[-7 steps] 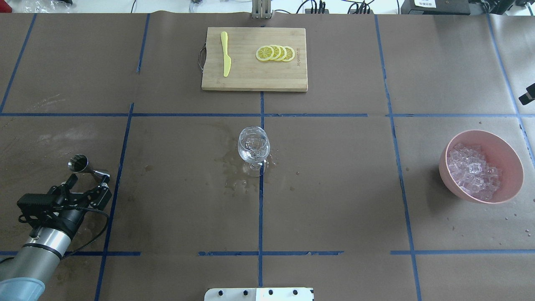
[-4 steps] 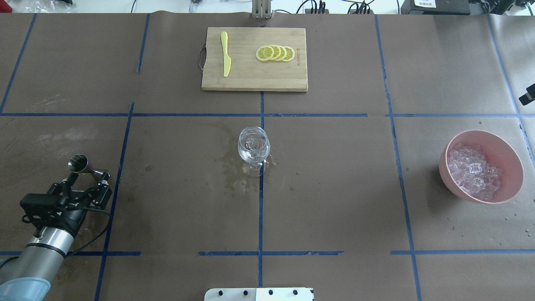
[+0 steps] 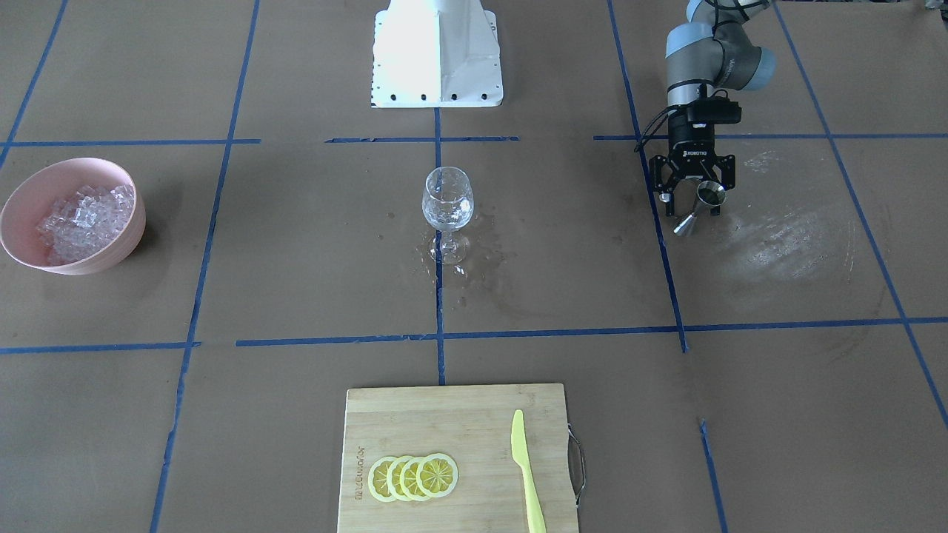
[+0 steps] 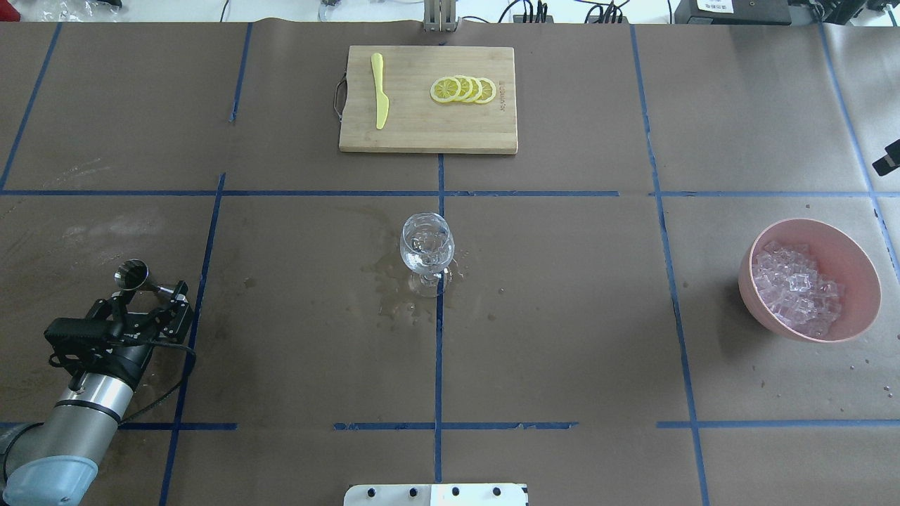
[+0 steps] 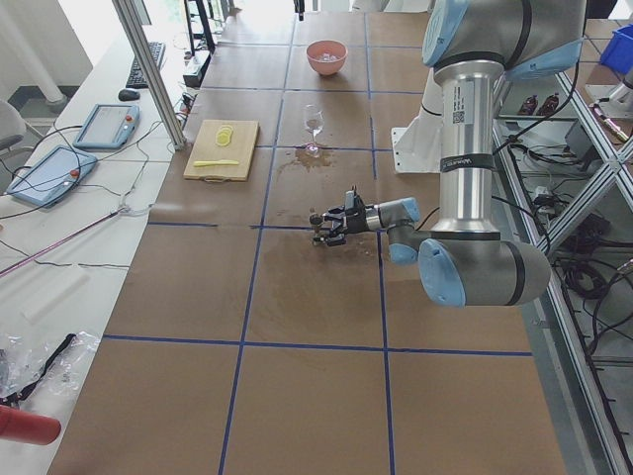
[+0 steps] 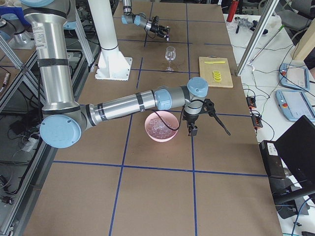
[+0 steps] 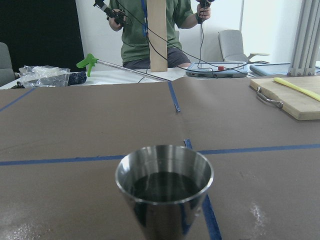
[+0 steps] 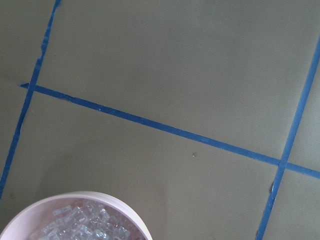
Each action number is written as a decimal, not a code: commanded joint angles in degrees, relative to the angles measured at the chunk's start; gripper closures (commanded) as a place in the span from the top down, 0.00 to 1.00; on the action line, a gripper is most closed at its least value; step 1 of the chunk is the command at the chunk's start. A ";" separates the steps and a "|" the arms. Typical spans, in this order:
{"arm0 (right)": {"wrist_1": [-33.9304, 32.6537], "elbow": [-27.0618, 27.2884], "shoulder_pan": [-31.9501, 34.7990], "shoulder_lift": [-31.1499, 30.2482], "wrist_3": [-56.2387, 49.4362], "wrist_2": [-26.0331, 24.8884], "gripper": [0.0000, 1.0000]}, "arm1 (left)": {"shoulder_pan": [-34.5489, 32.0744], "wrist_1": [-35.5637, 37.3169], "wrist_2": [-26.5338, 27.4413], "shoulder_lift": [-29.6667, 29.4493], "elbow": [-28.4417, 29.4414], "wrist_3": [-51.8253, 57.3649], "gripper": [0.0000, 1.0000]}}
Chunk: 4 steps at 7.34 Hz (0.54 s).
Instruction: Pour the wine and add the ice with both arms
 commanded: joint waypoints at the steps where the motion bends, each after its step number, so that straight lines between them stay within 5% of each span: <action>1: 0.00 0.01 0.00 0.00 -0.04 0.00 1.00 | -0.49 -0.56 -0.08 -0.58 1.38 0.08 0.75; 4: 0.00 0.01 0.00 0.00 0.05 0.00 1.00 | -0.50 -0.82 -0.25 -1.20 1.82 0.00 0.07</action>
